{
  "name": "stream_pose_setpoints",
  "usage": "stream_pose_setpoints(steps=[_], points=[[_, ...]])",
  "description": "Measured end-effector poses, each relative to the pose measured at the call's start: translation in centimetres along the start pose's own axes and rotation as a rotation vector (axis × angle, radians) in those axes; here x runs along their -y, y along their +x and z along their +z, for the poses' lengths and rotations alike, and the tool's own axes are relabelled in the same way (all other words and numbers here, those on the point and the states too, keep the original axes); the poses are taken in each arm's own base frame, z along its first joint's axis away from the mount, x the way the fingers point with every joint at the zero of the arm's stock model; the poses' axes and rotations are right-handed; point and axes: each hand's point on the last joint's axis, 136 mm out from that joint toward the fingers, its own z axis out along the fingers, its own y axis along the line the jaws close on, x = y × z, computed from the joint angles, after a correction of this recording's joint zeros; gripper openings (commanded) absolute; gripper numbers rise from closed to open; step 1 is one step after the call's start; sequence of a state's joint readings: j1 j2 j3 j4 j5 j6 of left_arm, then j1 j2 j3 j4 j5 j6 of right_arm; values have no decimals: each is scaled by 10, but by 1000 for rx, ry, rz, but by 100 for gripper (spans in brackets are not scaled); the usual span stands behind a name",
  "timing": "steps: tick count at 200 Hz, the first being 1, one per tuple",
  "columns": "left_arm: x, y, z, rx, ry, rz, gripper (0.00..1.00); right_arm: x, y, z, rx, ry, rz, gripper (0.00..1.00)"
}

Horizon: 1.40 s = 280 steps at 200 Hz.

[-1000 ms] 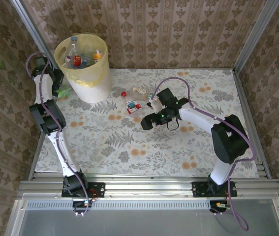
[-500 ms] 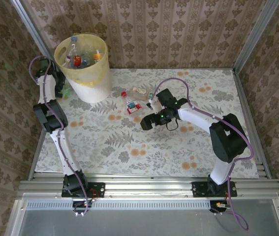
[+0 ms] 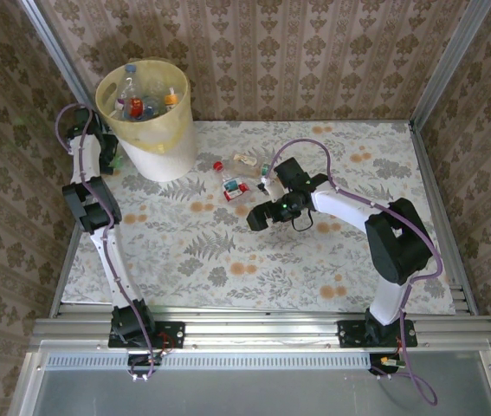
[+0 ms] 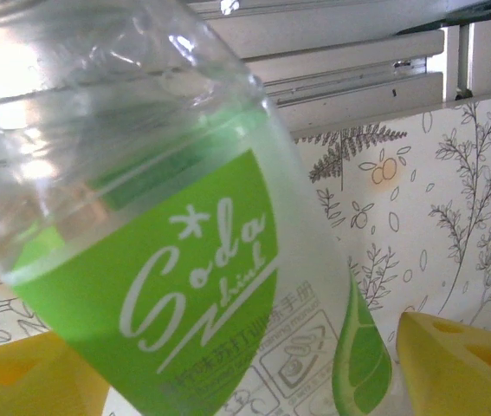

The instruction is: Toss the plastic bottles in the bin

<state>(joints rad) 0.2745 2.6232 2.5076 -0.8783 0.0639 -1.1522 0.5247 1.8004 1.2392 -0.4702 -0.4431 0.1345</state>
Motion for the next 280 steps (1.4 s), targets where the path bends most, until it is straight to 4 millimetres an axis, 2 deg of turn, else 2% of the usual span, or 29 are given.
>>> stream_pose_setpoints(steps=[43, 80, 116, 151, 193, 229, 264, 280], points=[[-11, 7, 7, -22, -18, 8, 61, 1, 3, 1, -6, 1, 3, 100], [-18, 14, -11, -34, -17, 42, 50, 1, 4, 2, -10, 1, 5, 99], [-42, 30, -24, -54, -41, 79, 40, 2, 5, 2, -12, 2, 6, 99], [-62, 50, -53, -45, -38, 136, 36, 0, 10, 0, -15, 1, 4, 98], [-70, 64, -117, 39, 43, 234, 34, -6, 10, -12, 11, -2, -10, 100], [-73, 71, -187, 159, 143, 335, 32, -15, 10, -30, 55, -1, -33, 100], [-90, 75, -254, 281, 238, 425, 30, -24, 4, -49, 132, -4, -72, 100], [-91, 73, -289, 357, 288, 475, 29, -30, -1, -60, 183, -6, -96, 100]])
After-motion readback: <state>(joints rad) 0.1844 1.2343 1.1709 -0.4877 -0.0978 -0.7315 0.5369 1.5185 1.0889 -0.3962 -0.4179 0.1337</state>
